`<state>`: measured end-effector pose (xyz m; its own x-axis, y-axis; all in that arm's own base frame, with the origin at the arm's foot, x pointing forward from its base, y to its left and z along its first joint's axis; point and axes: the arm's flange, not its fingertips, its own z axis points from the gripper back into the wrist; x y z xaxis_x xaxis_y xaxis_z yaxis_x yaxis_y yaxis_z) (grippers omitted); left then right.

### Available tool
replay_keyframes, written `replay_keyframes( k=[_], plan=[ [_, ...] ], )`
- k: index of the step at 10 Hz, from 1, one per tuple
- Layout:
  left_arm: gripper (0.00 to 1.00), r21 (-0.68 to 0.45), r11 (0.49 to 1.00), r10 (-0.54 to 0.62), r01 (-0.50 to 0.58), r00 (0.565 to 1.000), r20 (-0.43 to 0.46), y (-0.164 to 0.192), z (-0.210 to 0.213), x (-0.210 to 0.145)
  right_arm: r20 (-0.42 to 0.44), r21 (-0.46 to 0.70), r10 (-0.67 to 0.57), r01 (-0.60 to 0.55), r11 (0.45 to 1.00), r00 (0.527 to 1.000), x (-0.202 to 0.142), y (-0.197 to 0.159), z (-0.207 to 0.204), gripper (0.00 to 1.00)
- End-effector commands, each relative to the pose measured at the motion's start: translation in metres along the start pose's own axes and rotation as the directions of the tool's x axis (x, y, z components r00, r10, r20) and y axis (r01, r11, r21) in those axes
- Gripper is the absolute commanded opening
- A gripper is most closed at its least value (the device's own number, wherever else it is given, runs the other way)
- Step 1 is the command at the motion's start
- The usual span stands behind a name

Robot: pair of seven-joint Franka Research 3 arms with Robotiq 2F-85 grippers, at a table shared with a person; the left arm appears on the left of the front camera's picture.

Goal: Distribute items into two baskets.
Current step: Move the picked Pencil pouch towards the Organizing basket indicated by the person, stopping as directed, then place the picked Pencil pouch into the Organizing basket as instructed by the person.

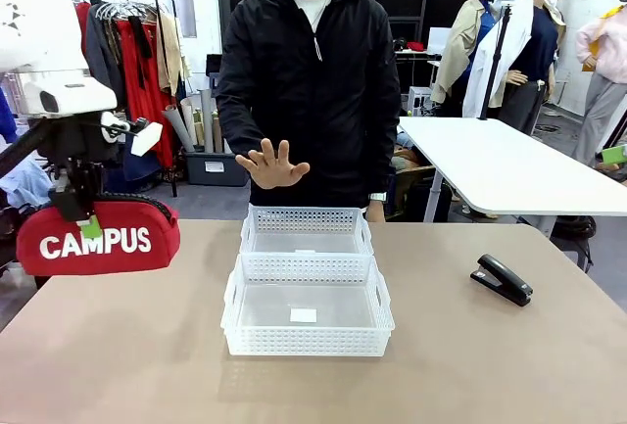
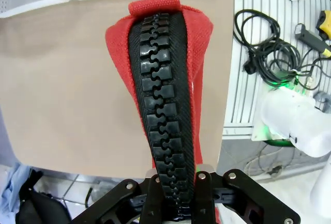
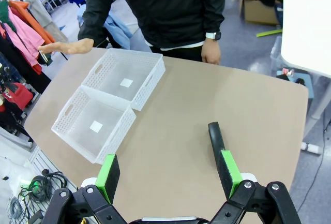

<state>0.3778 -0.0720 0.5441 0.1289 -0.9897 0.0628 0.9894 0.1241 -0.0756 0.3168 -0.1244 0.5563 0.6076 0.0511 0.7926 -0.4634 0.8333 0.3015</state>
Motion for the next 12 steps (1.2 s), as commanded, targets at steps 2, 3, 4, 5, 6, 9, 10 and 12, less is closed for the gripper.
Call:
replay_keyframes(
  k=[2, 3, 4, 5, 6, 9, 10, 12],
  plan=[
    [0.0, 0.01, 1.0, 0.008, -0.008, 1.0, 0.004, -0.0048, 0.0069, -0.0052, 0.012, 0.01, -0.002, 0.002, 1.0, 1.0, 0.0018, 0.001, -0.0006, 1.0],
    [0.0, 0.01, 1.0, 0.008, -0.008, 1.0, 0.004, -0.0048, 0.0069, -0.0052, 0.012, 0.01, -0.002, 0.002, 1.0, 1.0, 0.0018, 0.001, -0.0006, 1.0],
    [0.0, 0.01, 1.0, 0.008, -0.008, 1.0, 0.004, -0.0048, 0.0069, -0.0052, 0.012, 0.01, -0.002, 0.002, 1.0, 1.0, 0.0018, 0.001, -0.0006, 1.0],
    [0.0, 0.01, 1.0, 0.008, -0.008, 1.0, 0.004, -0.0048, 0.0069, -0.0052, 0.012, 0.01, -0.002, 0.002, 1.0, 1.0, 0.0018, 0.001, -0.0006, 1.0],
    [0.0, 0.01, 1.0, 0.008, -0.008, 1.0, 0.004, -0.0048, 0.0069, -0.0052, 0.012, 0.01, -0.002, 0.002, 1.0, 1.0, 0.0018, 0.001, -0.0006, 1.0],
    [0.0, 0.01, 1.0, 0.008, -0.008, 1.0, 0.004, -0.0048, 0.0069, -0.0052, 0.012, 0.01, -0.002, 0.002, 1.0, 1.0, 0.0018, 0.001, -0.0006, 1.0],
    [0.0, 0.01, 1.0, 0.008, -0.008, 1.0, 0.004, -0.0048, 0.0069, -0.0052, 0.012, 0.01, -0.002, 0.002, 1.0, 1.0, 0.0018, 0.001, -0.0006, 1.0],
    [0.0, 0.01, 1.0, 0.008, -0.008, 1.0, 0.004, -0.0048, 0.0069, -0.0052, 0.012, 0.01, -0.002, 0.002, 1.0, 1.0, 0.0018, 0.001, -0.0006, 1.0]
  ],
)
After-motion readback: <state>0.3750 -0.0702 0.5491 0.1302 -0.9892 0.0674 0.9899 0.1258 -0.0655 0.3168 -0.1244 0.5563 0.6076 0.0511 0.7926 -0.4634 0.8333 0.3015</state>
